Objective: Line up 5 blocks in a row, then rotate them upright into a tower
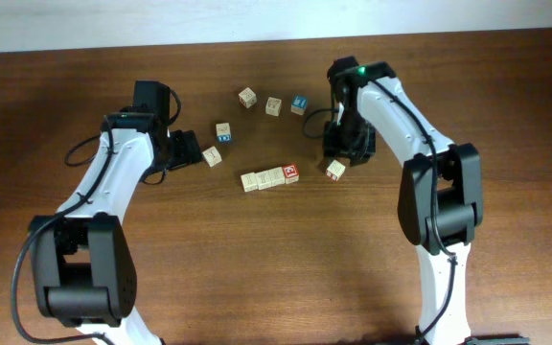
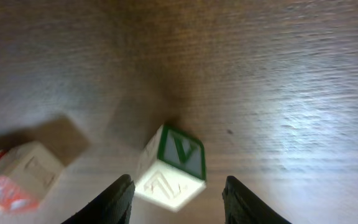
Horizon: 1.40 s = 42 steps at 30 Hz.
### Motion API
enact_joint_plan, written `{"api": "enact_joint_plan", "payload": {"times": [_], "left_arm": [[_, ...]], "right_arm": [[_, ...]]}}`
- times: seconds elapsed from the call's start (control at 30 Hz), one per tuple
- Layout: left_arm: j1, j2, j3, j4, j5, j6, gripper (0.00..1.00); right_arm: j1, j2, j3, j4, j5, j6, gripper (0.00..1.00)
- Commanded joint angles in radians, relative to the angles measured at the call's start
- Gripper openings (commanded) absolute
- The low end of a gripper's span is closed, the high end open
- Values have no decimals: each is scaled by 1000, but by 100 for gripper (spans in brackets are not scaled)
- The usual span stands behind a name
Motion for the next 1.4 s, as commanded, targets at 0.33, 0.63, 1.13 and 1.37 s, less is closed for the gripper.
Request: {"api": "enact_joint_plan", "payload": {"times": [0.33,0.63,1.13,1.37], "left_arm": [[2,5,18,-1,3,-13,99],[2,5,19,-1,3,-13,99],[2,5,19,-1,3,-13,99],[2,5,18,-1,3,-13,99]], "right_arm": [[37,1,-70,102,-3,72,34],[142,1,-70,216,3,-39,33],[159,1,-70,237,37,-111,42],[159,1,-66,229,35,-111,54]]}}
